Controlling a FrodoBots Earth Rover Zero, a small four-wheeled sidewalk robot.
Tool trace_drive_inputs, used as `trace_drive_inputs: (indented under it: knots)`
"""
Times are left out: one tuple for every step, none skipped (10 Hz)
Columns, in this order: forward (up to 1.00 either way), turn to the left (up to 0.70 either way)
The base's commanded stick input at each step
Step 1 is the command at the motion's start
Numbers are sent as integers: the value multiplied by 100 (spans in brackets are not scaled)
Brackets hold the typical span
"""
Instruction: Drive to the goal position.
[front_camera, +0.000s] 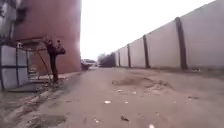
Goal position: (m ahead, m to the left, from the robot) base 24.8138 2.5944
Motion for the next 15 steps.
trace_drive_inputs:
  knots:
    - [50, 0]
    - [50, 0]
    - [50, 0]
    - [50, 0]
    - [50, 0]
    - [50, 0]
    - [50, 0]
    - [50, 0]
    - [50, 0]
    - [50, 0]
    - [50, 0]
    - [50, 0]
    - [50, 0]
    - [50, 0]
    - [50, 0]
